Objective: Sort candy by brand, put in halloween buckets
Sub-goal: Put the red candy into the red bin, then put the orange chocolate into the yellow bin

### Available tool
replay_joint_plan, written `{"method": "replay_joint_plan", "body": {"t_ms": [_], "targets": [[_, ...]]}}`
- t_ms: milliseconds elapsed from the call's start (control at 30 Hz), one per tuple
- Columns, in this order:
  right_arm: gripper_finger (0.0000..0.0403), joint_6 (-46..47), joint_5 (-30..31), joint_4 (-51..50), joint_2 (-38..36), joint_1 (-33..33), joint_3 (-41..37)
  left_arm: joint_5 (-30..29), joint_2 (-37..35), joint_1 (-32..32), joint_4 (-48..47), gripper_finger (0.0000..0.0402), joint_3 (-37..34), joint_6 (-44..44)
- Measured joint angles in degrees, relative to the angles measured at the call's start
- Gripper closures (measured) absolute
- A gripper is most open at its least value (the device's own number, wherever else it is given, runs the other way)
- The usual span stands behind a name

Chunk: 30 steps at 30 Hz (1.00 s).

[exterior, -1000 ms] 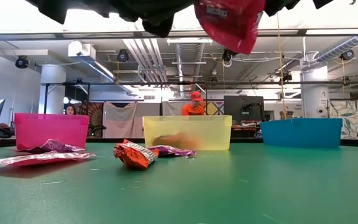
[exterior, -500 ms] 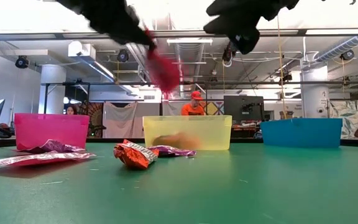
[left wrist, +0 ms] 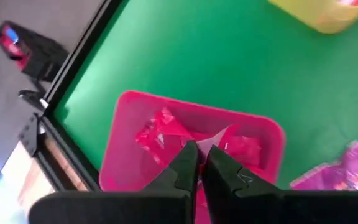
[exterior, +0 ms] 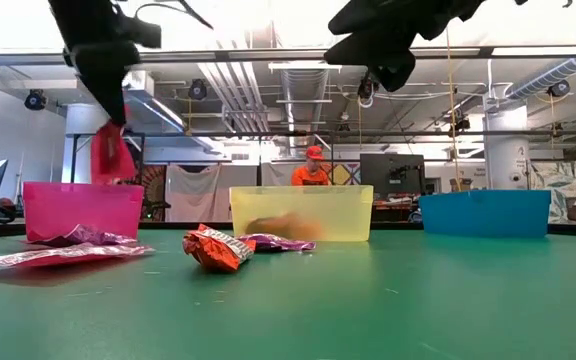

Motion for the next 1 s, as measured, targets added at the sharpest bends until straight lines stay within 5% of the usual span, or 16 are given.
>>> {"method": "replay_joint_plan", "body": {"t_ms": [233,633,1000], "targets": [[0.0241,1.53,-0.04,-0.15,0.12,0.02,0.00,-0.01,2.88,2.68,-2.04,0.0368,-0.41,-1.64],[0.0229,4.71,6.75,-0.44,0.15,-0.09,-0.07,-2.72,5.73,1.96,-2.87,0.0213,-0.41,-1.65],[0.0231,17.24,9.01,-5.50,1.33,0.36,3.04,-11.19,4.80,-13.27,9.49,0.0187,-0.32,-7.04]]}}
